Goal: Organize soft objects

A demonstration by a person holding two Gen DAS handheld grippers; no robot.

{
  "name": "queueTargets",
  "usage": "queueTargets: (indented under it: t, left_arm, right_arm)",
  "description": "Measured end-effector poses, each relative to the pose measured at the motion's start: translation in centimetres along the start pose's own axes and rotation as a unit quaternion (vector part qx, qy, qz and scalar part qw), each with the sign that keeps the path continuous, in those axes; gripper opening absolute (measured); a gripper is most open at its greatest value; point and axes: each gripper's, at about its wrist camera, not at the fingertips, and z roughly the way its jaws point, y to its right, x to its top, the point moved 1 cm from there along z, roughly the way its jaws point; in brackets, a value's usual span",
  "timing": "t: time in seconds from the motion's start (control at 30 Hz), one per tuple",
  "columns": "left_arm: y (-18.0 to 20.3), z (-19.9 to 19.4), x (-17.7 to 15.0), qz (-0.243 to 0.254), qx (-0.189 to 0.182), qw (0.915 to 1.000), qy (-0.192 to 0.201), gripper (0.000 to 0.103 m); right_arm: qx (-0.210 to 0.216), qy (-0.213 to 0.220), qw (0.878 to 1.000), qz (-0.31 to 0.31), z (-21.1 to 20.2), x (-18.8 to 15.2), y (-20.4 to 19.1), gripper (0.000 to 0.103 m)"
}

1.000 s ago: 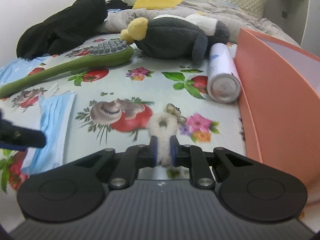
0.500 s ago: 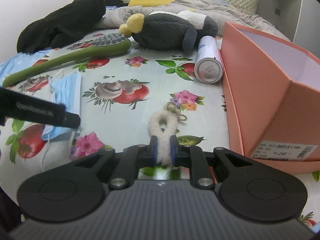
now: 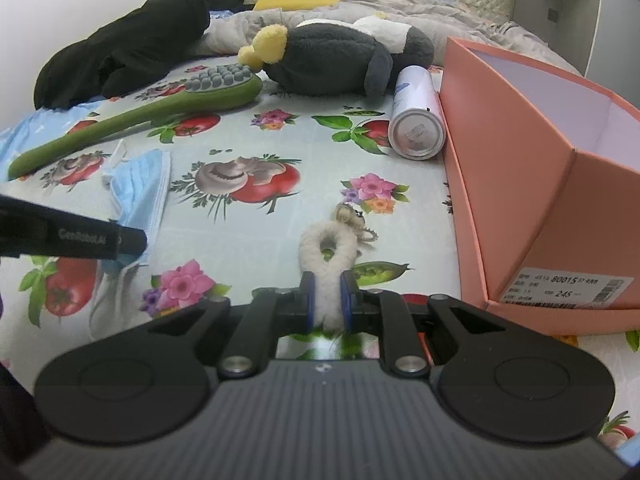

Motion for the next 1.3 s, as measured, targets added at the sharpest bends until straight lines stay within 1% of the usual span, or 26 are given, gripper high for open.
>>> queueTargets:
  t: [0.03, 0.13, 0.33, 0.5, 0.63, 0.83, 0.93, 1.17, 1.3]
  left_arm:
    - [-0.1, -0.1, 0.0, -0.005, -0.006, 1.0, -0.001, 0.01]
    - [-0.5, -0.6, -0.1, -0.022, -0.029, 0.9993, -0.003, 0.009]
    - [-0.2, -3.6, 0.4, -0.03, -0.051, 0.9982, 0.007, 0.009]
    - [0.6, -6.3, 1.9, -0.042, -0.077, 0.9961, 0.009, 0.009]
    - [2.1, -8.7, 3.9, -0.034, -0.096, 0.9945, 0.024, 0.009]
    - [5.3, -12.0, 7.7, -0.021, -0.137, 0.9897, 0.038, 0.009]
    - [7.3, -13.4, 9.8, -0.011, -0.15, 0.9876, 0.044, 0.009]
    - [13.5, -15.7, 14.6, 0.014, -0.199, 0.9779, 0.062, 0.009]
    - [17.6, -16.0, 16.8, 0.035, -0.223, 0.9717, 0.071, 0.009]
  right_arm:
    - [0.0, -0.002, 1.0, 0.0, -0.1, 0.0, -0.1, 0.016]
    - [0.003, -0.009, 1.0, 0.0, -0.5, 0.1, -0.3, 0.016]
    - [0.014, -0.015, 1.0, 0.016, -2.1, 1.0, -0.4, 0.016]
    - [0.025, -0.015, 0.999, 0.031, -3.9, 2.6, 0.1, 0.016]
    - [0.033, -0.008, 0.998, 0.045, -5.7, 4.4, 1.2, 0.016]
    - [0.03, 0.015, 0.998, 0.05, -8.9, 7.5, 3.3, 0.016]
    - [0.03, 0.032, 0.997, 0.056, -10.6, 9.2, 4.8, 0.016]
    - [0.018, 0.068, 0.995, 0.069, -14.0, 13.1, 9.4, 0.016]
    - [0.006, 0.093, 0.993, 0.077, -15.7, 15.1, 12.5, 0.016]
